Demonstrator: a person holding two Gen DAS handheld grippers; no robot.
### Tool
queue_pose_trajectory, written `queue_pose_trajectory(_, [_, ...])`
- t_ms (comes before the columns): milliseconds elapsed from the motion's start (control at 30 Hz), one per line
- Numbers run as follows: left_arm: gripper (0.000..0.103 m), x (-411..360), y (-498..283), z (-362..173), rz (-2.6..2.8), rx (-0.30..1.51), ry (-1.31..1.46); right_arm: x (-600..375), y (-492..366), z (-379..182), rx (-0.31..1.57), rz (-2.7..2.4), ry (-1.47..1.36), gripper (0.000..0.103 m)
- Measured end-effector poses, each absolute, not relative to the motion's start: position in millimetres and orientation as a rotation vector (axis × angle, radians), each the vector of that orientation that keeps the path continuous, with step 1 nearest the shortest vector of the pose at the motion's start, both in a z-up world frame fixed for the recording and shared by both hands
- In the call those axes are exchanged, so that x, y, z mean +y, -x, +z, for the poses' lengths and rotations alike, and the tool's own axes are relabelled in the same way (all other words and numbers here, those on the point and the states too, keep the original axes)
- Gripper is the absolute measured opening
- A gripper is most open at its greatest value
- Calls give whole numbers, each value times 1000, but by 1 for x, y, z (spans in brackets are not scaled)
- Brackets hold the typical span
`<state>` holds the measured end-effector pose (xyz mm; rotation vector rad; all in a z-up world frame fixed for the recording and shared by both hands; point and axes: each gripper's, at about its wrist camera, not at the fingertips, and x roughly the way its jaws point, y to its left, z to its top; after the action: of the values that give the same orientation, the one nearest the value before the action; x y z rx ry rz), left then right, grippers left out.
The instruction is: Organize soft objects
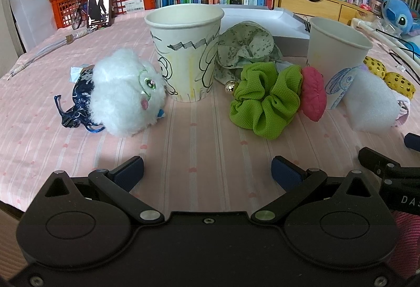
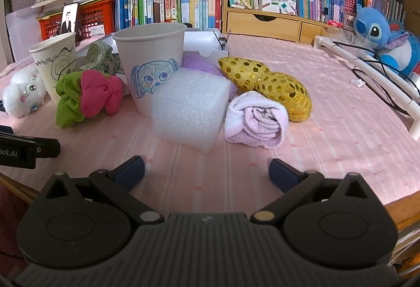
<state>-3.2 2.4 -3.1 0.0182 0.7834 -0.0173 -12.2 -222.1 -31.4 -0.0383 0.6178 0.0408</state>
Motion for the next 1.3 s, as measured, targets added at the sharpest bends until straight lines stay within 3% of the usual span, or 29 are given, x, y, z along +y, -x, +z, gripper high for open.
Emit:
queue_pose_trajectory(567, [99, 3, 3, 4, -39, 777, -2, -224, 17, -30, 571, 71, 16, 103])
queue_pose_trajectory(700, [86, 2, 6, 13, -79, 739, 6, -224, 18, -25, 541, 101, -1, 100])
queue_pose_trajectory(867, [79, -3, 10, 28, -118, 671, 10, -218, 19, -14, 480, 130, 33, 96])
queue_pose_trajectory(1000, [56, -10, 8, 35, -135, 637, 1, -214, 17, -7, 447, 111, 49, 88])
queue_pose_trajectory(1033, [54, -12, 7, 36, -143, 635, 5, -214, 16, -6, 443, 105, 43, 86])
queue_pose_trajectory(1167, [55, -19, 4, 39, -187, 613, 32, -214, 12, -4, 424, 89, 38, 84])
queue_pose_trajectory(1300, [67, -25, 3, 36, -183, 558, 63, -214, 8, -4, 408, 77, 35, 84])
